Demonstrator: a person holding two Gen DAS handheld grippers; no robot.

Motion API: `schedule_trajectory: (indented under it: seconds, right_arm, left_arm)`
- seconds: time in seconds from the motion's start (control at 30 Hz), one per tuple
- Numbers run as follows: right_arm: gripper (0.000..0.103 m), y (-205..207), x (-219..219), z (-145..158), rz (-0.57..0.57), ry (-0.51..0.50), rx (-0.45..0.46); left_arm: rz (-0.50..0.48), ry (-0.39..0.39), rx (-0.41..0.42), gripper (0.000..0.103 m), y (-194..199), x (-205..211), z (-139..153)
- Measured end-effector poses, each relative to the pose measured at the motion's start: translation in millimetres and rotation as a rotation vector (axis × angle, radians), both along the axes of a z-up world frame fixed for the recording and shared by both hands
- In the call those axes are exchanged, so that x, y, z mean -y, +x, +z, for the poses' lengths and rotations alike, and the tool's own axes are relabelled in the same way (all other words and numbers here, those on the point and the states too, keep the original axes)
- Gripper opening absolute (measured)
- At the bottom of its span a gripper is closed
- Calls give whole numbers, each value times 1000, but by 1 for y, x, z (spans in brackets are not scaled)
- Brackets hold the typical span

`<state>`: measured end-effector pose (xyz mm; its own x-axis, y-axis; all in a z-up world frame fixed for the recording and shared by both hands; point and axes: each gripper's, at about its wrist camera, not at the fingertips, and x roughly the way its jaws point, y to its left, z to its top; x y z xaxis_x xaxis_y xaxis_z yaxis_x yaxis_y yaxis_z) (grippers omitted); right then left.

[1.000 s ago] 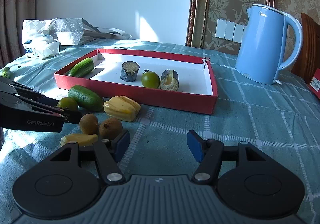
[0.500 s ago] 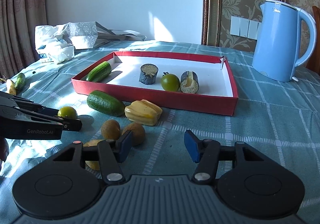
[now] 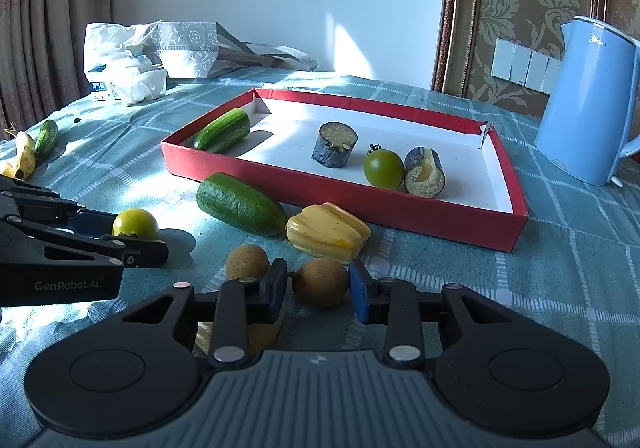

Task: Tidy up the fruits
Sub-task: 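Grasp a brown kiwi with the right tool while the left tool holds the tomato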

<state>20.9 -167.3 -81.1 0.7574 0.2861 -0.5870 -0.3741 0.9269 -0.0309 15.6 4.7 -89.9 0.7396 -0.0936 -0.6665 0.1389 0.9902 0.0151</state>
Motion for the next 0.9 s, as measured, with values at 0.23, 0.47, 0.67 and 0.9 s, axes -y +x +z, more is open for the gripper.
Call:
schedule_trajectory:
  seconds: [0.23,0.47,0.67,0.9]
  right_arm:
    - [33,-11,-1,-6,9,-17,76]
    - [32,-12,-1,-4,-3,-2,70]
    - [32,-11,1,-4,-5,-6,64]
    - [32,-12,7,3,-24,0,67]
  left_arm:
    - [-7,-3,50,36,-7,0,-4]
    - [-7,-2,78,37,-10,-1,-7]
    - [-13,7,87,36,-10,1,-8]
    - [-3,7,69,32,-7,2,-4]
